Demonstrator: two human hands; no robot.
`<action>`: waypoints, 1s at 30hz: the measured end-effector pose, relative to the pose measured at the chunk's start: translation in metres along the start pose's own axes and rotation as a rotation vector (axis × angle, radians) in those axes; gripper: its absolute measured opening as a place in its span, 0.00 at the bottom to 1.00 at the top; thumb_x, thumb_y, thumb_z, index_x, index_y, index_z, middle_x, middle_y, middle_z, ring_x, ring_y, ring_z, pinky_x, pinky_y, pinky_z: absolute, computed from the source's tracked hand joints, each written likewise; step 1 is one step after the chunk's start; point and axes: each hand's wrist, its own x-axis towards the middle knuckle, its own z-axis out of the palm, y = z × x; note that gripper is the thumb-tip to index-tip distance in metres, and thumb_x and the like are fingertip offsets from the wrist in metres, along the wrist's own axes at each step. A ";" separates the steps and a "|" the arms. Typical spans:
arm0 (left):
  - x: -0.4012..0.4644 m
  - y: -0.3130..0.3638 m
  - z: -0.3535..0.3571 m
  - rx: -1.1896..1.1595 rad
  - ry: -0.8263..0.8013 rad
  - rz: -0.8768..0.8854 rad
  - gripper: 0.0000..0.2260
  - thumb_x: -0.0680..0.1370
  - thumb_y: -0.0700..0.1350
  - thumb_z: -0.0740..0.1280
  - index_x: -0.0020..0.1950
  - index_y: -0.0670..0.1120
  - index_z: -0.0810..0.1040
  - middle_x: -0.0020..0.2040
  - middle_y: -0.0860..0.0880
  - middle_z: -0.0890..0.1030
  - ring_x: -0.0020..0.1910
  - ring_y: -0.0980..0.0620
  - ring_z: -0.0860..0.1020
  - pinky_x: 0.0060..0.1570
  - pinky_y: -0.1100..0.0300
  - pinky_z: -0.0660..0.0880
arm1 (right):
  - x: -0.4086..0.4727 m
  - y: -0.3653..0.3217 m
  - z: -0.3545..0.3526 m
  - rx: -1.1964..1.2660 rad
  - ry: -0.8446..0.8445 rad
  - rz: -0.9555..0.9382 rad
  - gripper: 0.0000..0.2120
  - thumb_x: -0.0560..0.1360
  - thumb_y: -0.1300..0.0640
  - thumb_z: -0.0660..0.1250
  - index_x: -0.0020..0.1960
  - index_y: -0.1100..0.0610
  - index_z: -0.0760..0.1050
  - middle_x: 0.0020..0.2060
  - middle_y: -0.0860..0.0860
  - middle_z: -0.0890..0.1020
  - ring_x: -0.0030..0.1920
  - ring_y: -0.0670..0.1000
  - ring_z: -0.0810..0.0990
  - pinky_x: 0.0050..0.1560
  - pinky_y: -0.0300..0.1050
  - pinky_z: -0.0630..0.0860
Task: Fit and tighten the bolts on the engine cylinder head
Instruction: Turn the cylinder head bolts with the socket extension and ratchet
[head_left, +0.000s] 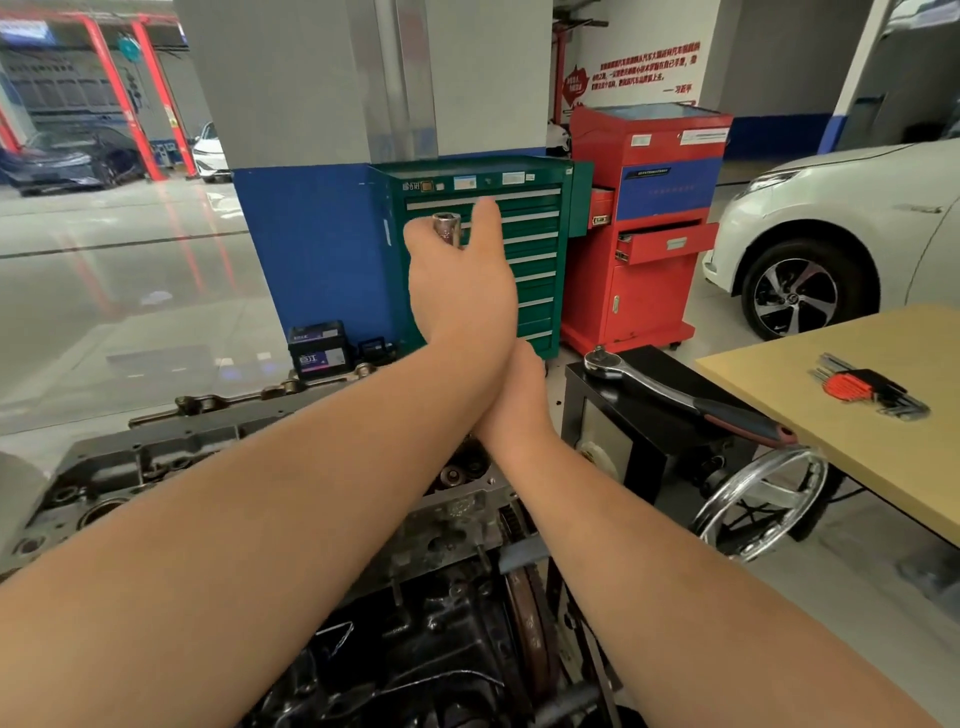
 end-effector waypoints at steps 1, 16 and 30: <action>0.003 0.001 0.001 0.039 0.030 0.015 0.15 0.80 0.63 0.64 0.47 0.52 0.72 0.40 0.55 0.76 0.38 0.53 0.75 0.40 0.53 0.69 | 0.001 0.000 0.001 -0.039 -0.003 -0.007 0.15 0.75 0.69 0.69 0.41 0.51 0.72 0.33 0.40 0.73 0.37 0.44 0.74 0.40 0.40 0.74; 0.048 0.008 -0.053 -0.112 -0.622 -0.173 0.16 0.81 0.56 0.65 0.39 0.47 0.72 0.29 0.48 0.70 0.28 0.50 0.66 0.33 0.55 0.67 | 0.005 -0.013 0.008 -0.036 -0.094 0.066 0.12 0.78 0.59 0.71 0.61 0.54 0.82 0.47 0.45 0.85 0.54 0.49 0.82 0.61 0.49 0.77; 0.022 0.008 -0.012 -0.060 -0.172 -0.012 0.16 0.80 0.50 0.61 0.33 0.49 0.65 0.32 0.47 0.69 0.35 0.46 0.67 0.39 0.49 0.67 | 0.004 -0.006 0.004 -0.104 0.047 0.033 0.13 0.74 0.58 0.68 0.36 0.45 0.70 0.32 0.41 0.77 0.35 0.42 0.75 0.32 0.34 0.65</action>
